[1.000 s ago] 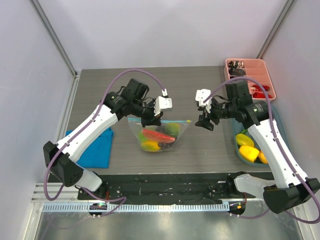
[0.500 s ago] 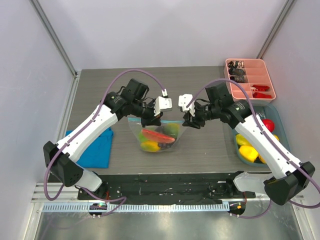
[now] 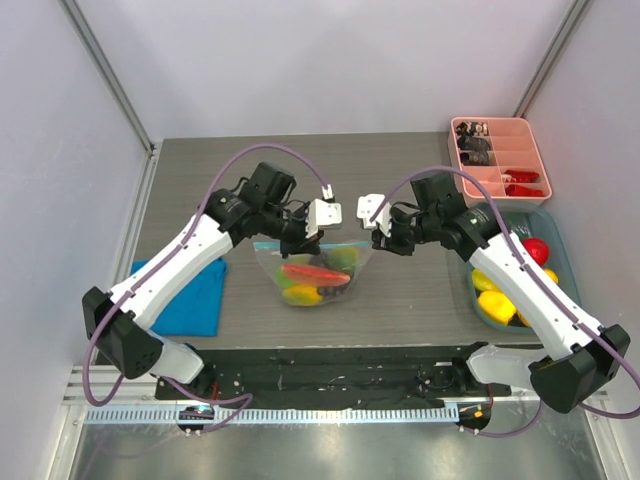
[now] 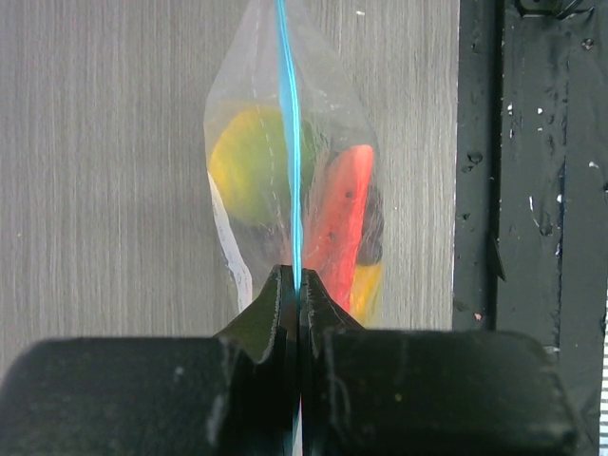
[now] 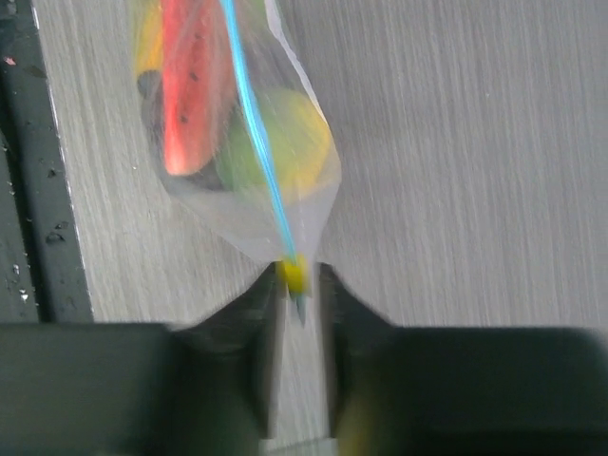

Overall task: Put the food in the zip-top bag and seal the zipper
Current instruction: Zip the zipper food storage bag at the center of the board, then place the zipper food storage bag at the center of the board.

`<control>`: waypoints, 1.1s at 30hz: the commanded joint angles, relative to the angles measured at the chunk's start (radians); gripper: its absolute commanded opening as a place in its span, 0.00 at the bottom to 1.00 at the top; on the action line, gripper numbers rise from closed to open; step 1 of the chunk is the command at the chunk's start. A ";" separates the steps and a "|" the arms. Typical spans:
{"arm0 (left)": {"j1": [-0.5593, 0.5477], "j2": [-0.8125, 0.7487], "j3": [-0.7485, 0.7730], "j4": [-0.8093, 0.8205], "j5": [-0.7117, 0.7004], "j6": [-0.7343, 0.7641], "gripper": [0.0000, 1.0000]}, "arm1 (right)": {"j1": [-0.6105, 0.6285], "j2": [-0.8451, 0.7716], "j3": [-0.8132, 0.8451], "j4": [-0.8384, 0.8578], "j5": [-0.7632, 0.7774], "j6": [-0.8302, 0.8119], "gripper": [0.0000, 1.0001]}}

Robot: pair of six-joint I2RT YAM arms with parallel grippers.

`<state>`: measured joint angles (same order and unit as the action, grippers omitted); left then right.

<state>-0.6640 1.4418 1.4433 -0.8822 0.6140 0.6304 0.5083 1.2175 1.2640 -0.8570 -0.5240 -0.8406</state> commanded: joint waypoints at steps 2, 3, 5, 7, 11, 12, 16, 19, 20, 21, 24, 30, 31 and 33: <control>0.049 -0.037 0.029 -0.024 -0.007 0.061 0.00 | -0.017 -0.033 0.026 0.004 0.045 0.062 0.55; 0.061 -0.026 0.051 -0.029 -0.003 0.071 0.00 | -0.019 -0.032 0.040 0.015 0.047 0.087 0.62; 0.119 -0.012 0.103 -0.066 0.012 0.127 0.00 | -0.017 -0.030 0.054 0.022 0.050 0.138 0.70; 0.189 0.018 0.144 -0.090 0.027 0.175 0.00 | -0.020 -0.033 0.061 0.039 0.058 0.164 0.76; 0.334 0.080 0.271 -0.148 0.073 0.349 0.00 | -0.030 -0.046 0.055 0.055 0.062 0.208 0.81; 0.360 0.112 0.294 -0.158 0.082 0.379 0.00 | -0.033 -0.049 0.051 0.056 0.065 0.215 0.82; 0.484 0.201 0.396 -0.218 0.090 0.632 0.00 | -0.042 -0.046 0.040 0.065 0.068 0.230 0.83; 0.584 0.316 0.486 -0.231 0.105 0.784 0.00 | -0.042 -0.038 0.037 0.072 0.076 0.241 0.84; 0.625 0.351 0.559 -0.245 0.110 0.831 0.00 | -0.044 -0.035 0.040 0.072 0.079 0.242 0.84; 0.641 0.383 0.601 -0.276 0.110 0.904 0.00 | -0.044 -0.032 0.041 0.072 0.084 0.244 0.84; 0.714 0.517 0.753 -0.259 0.105 0.962 0.00 | -0.044 -0.030 0.041 0.070 0.096 0.248 0.84; 0.777 0.603 0.729 -0.110 0.093 1.124 0.00 | -0.044 -0.004 0.044 0.069 0.104 0.258 0.85; 0.787 0.603 0.691 -0.138 0.081 1.172 0.00 | -0.044 -0.001 0.046 0.069 0.105 0.262 0.85; 0.797 0.583 0.639 -0.175 0.066 1.190 0.00 | -0.044 0.005 0.055 0.061 0.111 0.268 0.85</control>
<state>0.1207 2.0674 2.1445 -1.0565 0.6670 1.6730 0.4679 1.2106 1.2812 -0.8223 -0.4294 -0.5980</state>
